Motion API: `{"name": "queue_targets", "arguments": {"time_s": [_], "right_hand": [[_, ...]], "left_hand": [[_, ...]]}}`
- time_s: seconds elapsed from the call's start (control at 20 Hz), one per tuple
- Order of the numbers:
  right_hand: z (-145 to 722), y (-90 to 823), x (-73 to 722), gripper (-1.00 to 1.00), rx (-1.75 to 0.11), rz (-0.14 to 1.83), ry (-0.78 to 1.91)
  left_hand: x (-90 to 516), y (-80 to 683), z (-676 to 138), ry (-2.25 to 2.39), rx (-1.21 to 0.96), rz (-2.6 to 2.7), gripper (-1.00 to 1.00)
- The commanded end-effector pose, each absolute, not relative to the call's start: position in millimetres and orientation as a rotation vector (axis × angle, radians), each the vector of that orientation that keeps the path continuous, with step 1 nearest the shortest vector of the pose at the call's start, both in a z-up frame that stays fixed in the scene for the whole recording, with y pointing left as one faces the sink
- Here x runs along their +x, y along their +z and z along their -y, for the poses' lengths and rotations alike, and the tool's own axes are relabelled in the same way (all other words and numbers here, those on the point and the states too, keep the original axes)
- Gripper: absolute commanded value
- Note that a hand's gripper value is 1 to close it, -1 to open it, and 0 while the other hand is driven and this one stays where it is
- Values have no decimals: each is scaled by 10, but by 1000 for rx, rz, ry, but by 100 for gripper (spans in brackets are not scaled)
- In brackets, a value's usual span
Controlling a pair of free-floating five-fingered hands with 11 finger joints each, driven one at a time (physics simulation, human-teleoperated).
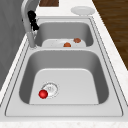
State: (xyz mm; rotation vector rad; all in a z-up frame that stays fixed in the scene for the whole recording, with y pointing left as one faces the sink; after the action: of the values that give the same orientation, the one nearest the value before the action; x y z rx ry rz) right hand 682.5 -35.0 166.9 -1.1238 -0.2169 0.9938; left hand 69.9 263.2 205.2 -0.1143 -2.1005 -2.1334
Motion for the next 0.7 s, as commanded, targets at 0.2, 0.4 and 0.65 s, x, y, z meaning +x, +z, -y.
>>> {"name": "queue_targets", "arguments": {"time_s": [0.2,0.4,0.65], "right_hand": [[223,1724,6893,-100,-1114,220,1032],[215,1742,6889,-100,-1148,160,1024],[175,1777,6919,-100,-1145,104,1021]], "left_hand": [[699,2052,-2632,-2133,-114,2101,0],[699,2052,-2632,-2133,-114,2101,0],[699,2052,-2632,-2133,-114,2101,0]]}}
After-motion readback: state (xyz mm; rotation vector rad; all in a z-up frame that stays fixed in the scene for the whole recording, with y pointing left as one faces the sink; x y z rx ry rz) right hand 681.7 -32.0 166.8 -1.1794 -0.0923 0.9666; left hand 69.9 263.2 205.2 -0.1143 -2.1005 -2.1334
